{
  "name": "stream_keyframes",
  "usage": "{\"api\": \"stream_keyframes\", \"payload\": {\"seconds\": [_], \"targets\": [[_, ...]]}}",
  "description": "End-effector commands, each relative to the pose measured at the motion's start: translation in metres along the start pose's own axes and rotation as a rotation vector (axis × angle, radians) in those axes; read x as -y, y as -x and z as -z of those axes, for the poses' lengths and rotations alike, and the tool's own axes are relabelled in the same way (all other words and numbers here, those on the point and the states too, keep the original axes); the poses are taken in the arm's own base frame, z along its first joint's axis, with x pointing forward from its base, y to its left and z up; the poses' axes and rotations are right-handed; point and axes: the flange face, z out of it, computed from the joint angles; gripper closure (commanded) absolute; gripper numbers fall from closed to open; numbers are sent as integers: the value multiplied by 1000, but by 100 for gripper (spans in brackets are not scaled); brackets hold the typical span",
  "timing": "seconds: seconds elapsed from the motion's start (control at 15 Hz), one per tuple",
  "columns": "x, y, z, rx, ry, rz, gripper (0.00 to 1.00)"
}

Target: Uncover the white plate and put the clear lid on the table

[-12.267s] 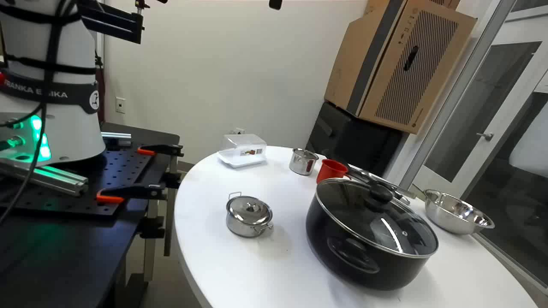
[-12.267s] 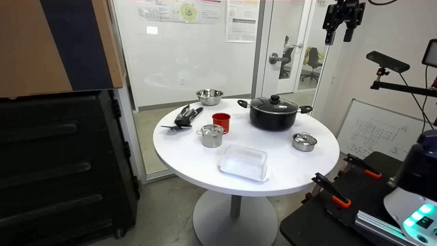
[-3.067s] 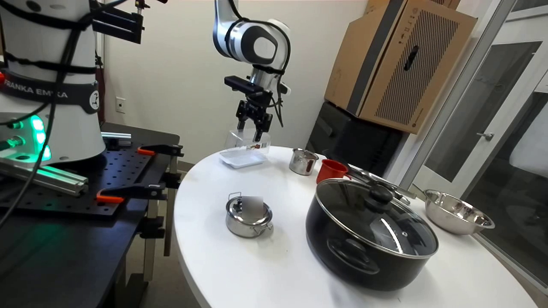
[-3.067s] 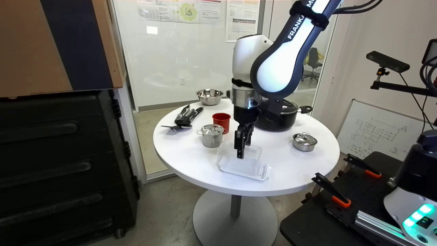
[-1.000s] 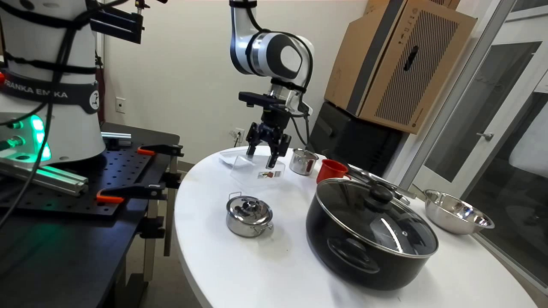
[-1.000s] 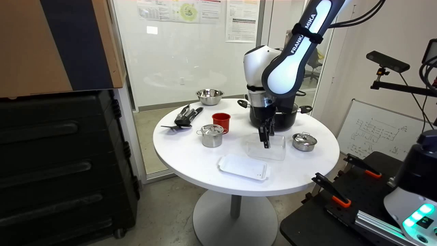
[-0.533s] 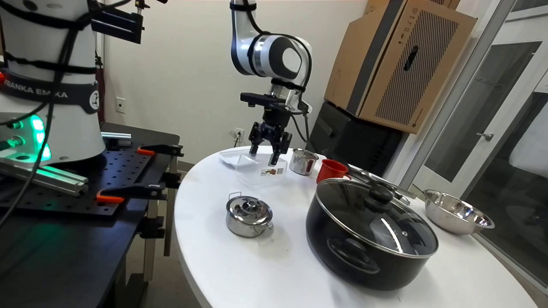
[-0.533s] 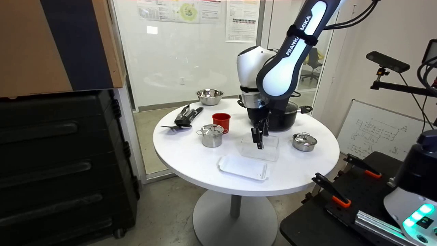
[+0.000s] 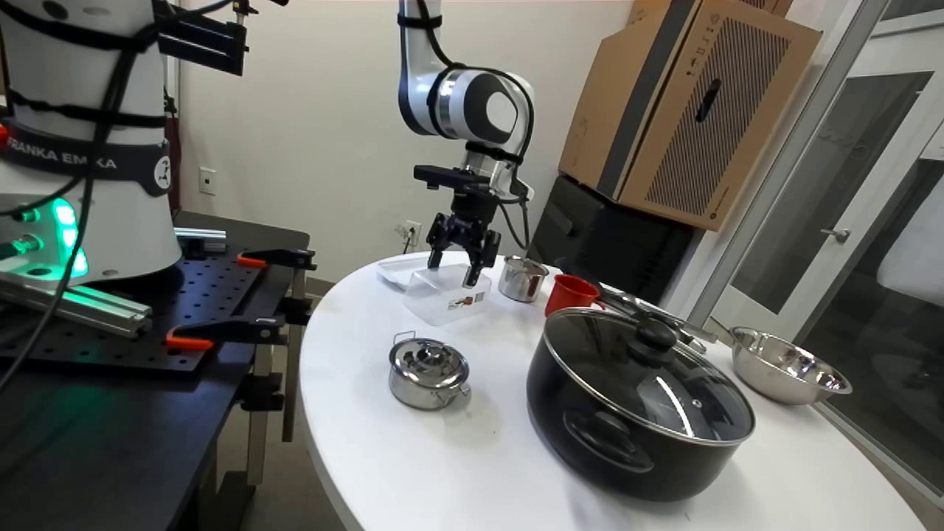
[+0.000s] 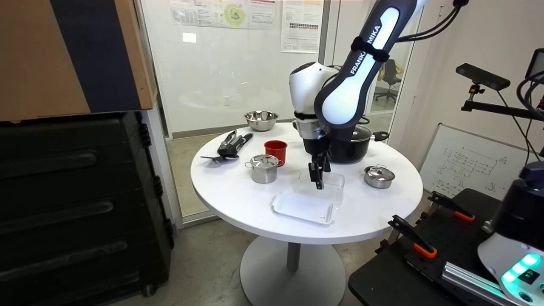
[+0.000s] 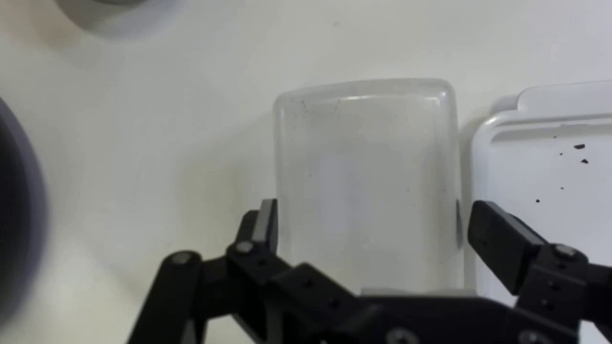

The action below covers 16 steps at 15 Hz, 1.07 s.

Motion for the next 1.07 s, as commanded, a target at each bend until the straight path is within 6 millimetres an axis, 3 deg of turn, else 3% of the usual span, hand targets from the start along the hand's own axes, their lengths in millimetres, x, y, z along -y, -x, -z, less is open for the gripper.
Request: {"api": "stream_keyframes", "payload": {"seconds": [0.0, 0.13, 0.53, 1.0], "targets": [[0, -7, -3, 0, 15, -13, 0], [-1, -4, 3, -10, 10, -18, 0], [-2, 12, 56, -97, 23, -4, 0], [36, 37, 137, -286, -7, 57, 0]]}}
